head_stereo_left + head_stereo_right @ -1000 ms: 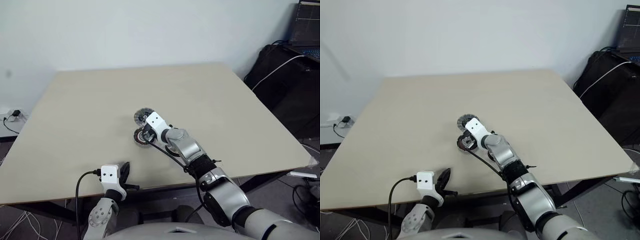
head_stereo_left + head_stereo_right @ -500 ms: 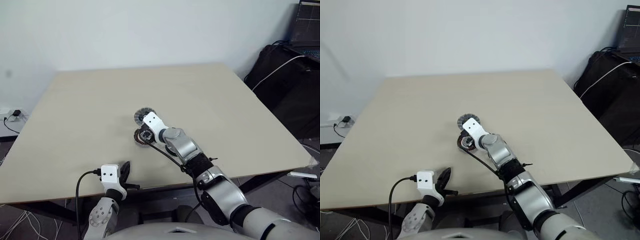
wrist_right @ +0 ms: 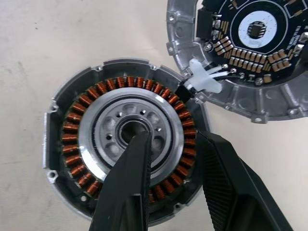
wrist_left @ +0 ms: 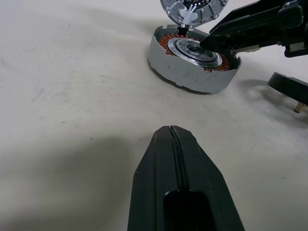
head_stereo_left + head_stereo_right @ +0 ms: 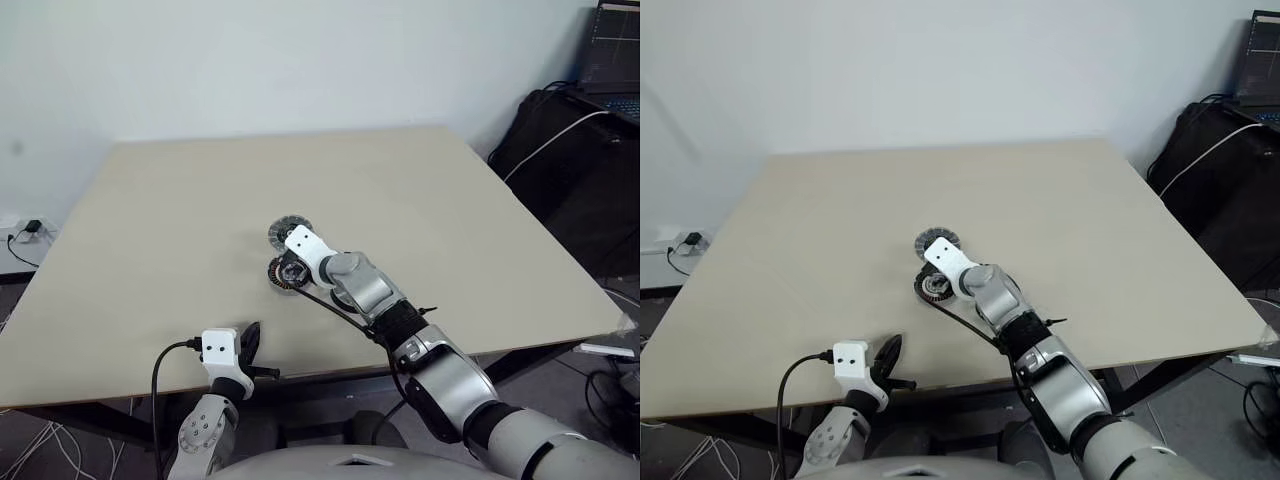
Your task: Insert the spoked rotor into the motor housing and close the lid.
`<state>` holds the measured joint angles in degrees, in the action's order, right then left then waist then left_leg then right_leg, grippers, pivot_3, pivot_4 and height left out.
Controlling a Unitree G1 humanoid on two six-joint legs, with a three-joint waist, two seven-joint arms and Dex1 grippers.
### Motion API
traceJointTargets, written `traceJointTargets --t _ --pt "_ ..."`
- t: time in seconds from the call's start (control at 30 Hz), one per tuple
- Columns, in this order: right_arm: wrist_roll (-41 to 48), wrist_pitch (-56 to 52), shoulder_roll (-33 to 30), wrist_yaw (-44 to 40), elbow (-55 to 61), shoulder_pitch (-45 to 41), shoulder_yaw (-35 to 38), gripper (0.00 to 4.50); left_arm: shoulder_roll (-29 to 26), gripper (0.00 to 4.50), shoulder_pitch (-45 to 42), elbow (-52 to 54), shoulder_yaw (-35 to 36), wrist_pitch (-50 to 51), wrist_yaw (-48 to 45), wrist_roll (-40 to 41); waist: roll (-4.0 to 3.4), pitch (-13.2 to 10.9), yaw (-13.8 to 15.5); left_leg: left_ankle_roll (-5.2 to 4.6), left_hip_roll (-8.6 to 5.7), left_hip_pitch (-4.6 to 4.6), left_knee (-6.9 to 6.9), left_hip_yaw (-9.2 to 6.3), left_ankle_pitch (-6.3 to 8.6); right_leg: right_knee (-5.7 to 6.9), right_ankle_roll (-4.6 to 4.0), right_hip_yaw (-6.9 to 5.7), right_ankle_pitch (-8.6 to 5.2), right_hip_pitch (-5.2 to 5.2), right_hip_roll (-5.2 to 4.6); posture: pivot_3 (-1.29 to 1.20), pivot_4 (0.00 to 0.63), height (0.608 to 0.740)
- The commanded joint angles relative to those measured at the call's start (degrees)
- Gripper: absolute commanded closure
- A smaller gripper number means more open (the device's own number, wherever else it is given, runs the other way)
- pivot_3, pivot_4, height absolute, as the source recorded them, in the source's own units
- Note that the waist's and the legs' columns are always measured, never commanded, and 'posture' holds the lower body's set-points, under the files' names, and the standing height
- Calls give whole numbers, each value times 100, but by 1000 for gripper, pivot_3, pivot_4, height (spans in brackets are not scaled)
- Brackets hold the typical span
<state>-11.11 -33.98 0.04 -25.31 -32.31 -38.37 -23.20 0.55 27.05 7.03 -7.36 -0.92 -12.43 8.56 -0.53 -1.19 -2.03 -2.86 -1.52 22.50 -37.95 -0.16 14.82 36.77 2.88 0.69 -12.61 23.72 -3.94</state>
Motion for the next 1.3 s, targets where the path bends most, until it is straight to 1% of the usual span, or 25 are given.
traceJointTargets --t 0.03,0.4,0.7,0.93,1.2,1.3 --pt "34 -33 43 -58 185 -137 54 2935 36 4500 -40 121 -47 -138 -1 22 0 0 -3 0 0 0 0 0 0 0 0 0 0 0 0 0 0 740" --pt "54 -152 -102 -546 487 64 -187 2935 25 4500 -17 132 -60 -115 -16 23 1 0 1 -1 0 0 0 0 0 0 0 0 0 0 1 0 0 740" --pt "-96 78 -195 -338 -21 -77 -211 2935 18 4500 0 147 -55 -100 -6 15 1 0 -2 5 0 -4 -2 -1 3 2 1 -1 0 -4 1 0 0 740" --pt "-97 342 -148 -161 -351 -253 -150 2935 14 4500 15 161 -48 -89 1 14 2 0 10 21 0 -6 -12 -1 11 4 27 -3 -1 -9 -4 0 0 740" --pt "-28 95 -266 -483 268 -24 -266 2935 11 4500 5 144 -63 -72 -28 28 1 -1 27 21 0 0 -14 -1 9 2 26 -4 0 -6 -3 0 0 740" --pt "-45 44 -342 -517 347 45 -305 2935 9 4500 -33 123 -61 -66 -33 26 1 -1 34 20 0 2 -12 -1 9 -1 10 -4 5 -5 -2 0 0 740"
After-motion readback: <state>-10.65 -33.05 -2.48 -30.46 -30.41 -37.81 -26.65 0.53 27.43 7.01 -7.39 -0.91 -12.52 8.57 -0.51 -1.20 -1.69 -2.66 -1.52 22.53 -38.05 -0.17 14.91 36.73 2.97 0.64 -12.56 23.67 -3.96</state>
